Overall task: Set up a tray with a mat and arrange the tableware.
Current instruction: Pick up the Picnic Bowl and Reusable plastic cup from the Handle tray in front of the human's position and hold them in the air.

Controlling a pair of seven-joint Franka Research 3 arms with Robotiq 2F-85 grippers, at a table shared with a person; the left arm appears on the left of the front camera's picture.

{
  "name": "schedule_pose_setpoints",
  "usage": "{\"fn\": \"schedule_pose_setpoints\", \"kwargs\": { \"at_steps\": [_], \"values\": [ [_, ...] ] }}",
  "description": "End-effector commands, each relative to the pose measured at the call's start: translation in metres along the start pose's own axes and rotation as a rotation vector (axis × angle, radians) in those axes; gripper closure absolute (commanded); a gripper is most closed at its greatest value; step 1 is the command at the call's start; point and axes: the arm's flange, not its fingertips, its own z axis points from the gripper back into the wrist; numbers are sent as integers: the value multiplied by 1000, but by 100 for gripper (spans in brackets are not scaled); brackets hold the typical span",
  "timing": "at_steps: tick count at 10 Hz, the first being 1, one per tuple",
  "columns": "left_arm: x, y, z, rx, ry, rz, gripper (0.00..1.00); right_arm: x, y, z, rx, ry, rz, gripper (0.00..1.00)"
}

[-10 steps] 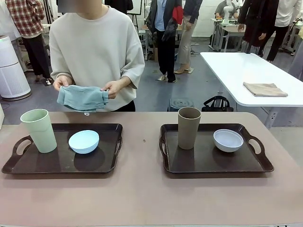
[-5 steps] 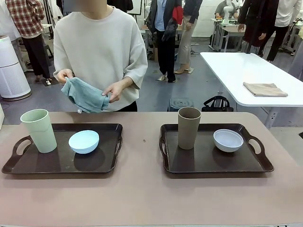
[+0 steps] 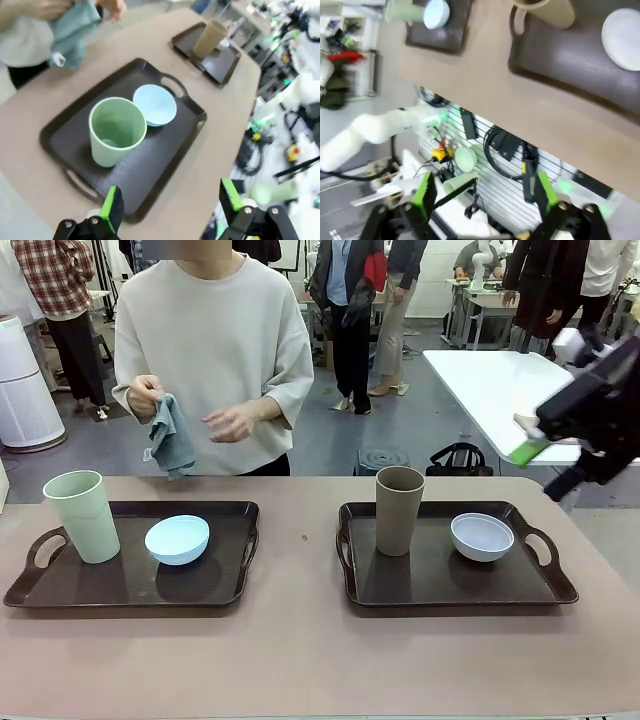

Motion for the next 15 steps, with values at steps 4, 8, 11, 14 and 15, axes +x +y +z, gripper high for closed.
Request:
{"fn": "schedule_pose_setpoints", "kwargs": {
  "at_steps": [4, 8, 11, 14, 15],
  "values": [
    [13, -23, -64, 277, 113, -230, 0, 102, 111, -58, -195, -42, -105, 0],
    [14, -28, -79, 296, 169, -282, 0, 172, 157, -109, -343, -315, -123, 0],
    [15, -24, -82, 285, 162, -272, 0, 159, 150, -102, -294, -298, -78, 0],
    [15, -24, -82, 285, 162, -272, 0, 159, 150, -102, -294, -298, -78, 0],
    [15, -24, -82, 285, 162, -272, 0, 159, 150, -102, -294, -298, -78, 0]
  ]
}}
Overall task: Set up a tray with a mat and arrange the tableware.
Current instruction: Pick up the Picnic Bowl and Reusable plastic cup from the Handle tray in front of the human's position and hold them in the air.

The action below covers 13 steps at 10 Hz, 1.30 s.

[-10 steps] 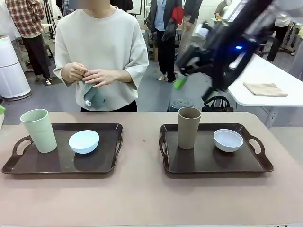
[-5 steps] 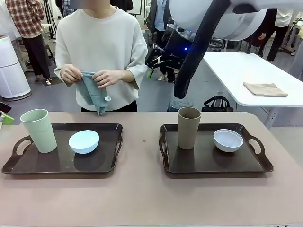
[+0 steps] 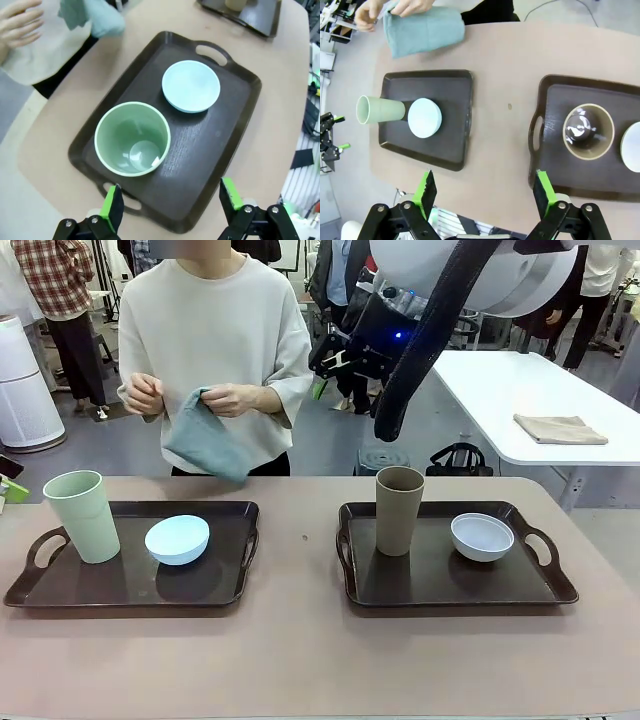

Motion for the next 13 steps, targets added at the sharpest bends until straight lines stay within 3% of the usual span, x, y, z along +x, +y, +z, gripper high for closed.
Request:
{"fn": "schedule_pose_setpoints", "kwargs": {
  "at_steps": [1, 3, 5, 7, 10, 13],
  "values": [
    [0, 1, -3, 11, 8, -2, 0, -6, -5, -1, -11, 5, 5, 0],
    [0, 0, 0, 0, 0, 0, 0, -6, -5, -1, -11, 5, 5, 0],
    [-20, 25, 7, -35, -192, -168, 0, 4, 8, -9, -52, -11, -8, 0],
    [-25, 42, 1, -113, -247, -274, 0, 10, 35, -27, -108, -15, 6, 0],
    [-28, 67, -21, -244, -206, -417, 0, 16, 82, -75, -126, 17, 30, 0],
    [-36, 93, -20, -201, -206, -454, 0, 12, 120, -122, -182, 57, 60, 0]
  ]
}}
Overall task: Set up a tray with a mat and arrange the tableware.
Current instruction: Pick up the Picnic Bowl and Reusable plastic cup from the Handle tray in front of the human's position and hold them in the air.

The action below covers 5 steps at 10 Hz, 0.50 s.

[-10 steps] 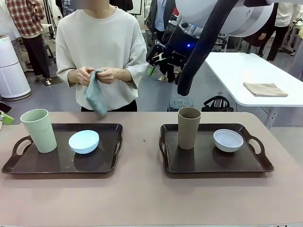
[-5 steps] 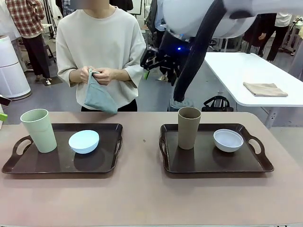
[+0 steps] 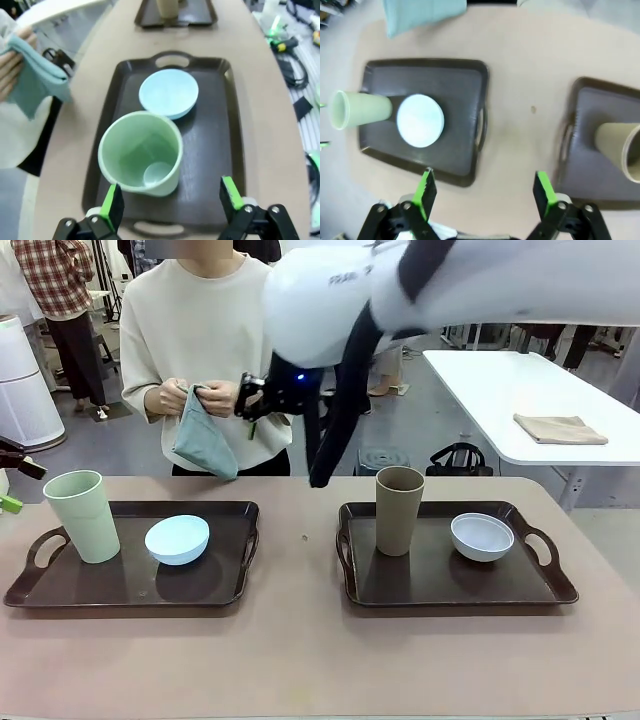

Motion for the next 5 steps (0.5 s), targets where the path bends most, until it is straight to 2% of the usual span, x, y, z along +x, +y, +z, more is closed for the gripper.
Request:
{"fn": "schedule_pose_setpoints", "kwargs": {
  "at_steps": [1, 4, 5],
  "values": [
    [-4, 12, 18, 52, -12, -12, 0, 14, 27, -11, -59, 3, 5, 0],
    [-8, 18, 24, 90, 6, 35, 0, 17, 40, -29, -75, 25, 13, 0],
    [-9, 13, 27, 61, 12, 14, 0, 5, 29, -24, -41, 20, 38, 0]
  ]
}}
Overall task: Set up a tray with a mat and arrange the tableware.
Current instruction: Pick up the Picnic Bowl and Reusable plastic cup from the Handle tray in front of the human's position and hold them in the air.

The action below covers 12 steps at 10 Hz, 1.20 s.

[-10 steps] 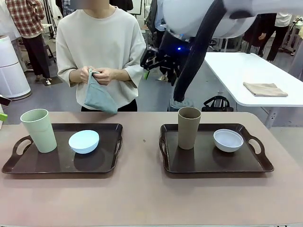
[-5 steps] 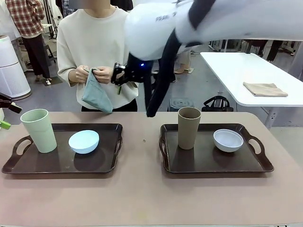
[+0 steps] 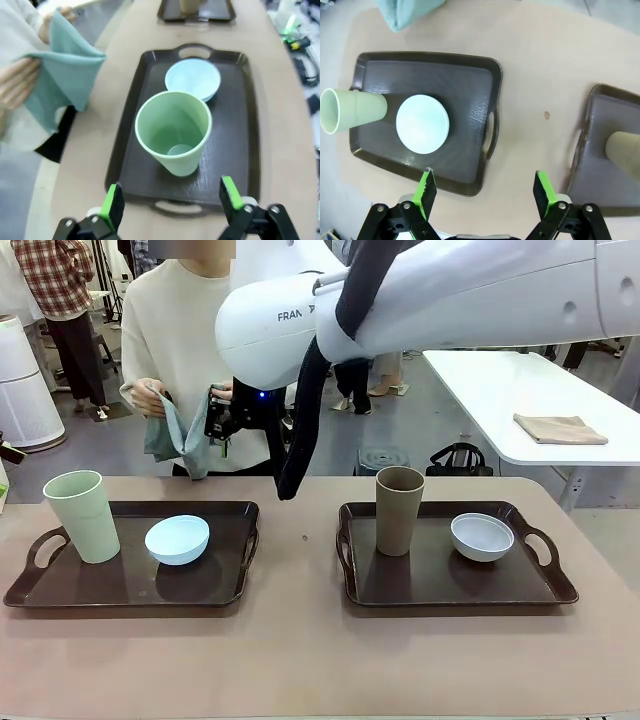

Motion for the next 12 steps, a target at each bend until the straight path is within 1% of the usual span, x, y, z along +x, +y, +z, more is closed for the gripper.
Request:
{"fn": "schedule_pose_setpoints", "kwargs": {
  "at_steps": [1, 4, 5, 6, 7, 9, 10, 11, 12],
  "values": [
    [0, -1, -2, -9, -1, -6, 0, -4, -4, 5, 5, -10, -2, 0],
    [1, 0, -2, -4, 1, -3, 0, 1, -1, 3, -1, -7, -2, 0],
    [-3, 9, -9, -27, -31, -29, 0, 8, 14, -15, 4, 45, -37, 0],
    [-9, 13, -19, -44, -27, -37, 0, 9, 29, -29, 41, 68, -10, 0],
    [-15, 29, -28, -62, -34, -26, 0, 12, 47, -45, 58, 81, 28, 0],
    [-21, 36, -52, -121, -48, -35, 0, 11, 65, -72, 78, 106, 64, 0],
    [-26, 33, -63, -126, -51, -33, 0, 8, 67, -85, 78, 130, 80, 0],
    [-32, 39, -71, -152, -58, -21, 0, 9, 67, -94, 78, 142, 82, 0],
    [-37, 35, -77, -172, -77, 6, 0, 6, 64, -102, 76, 160, 96, 0]
  ]
}}
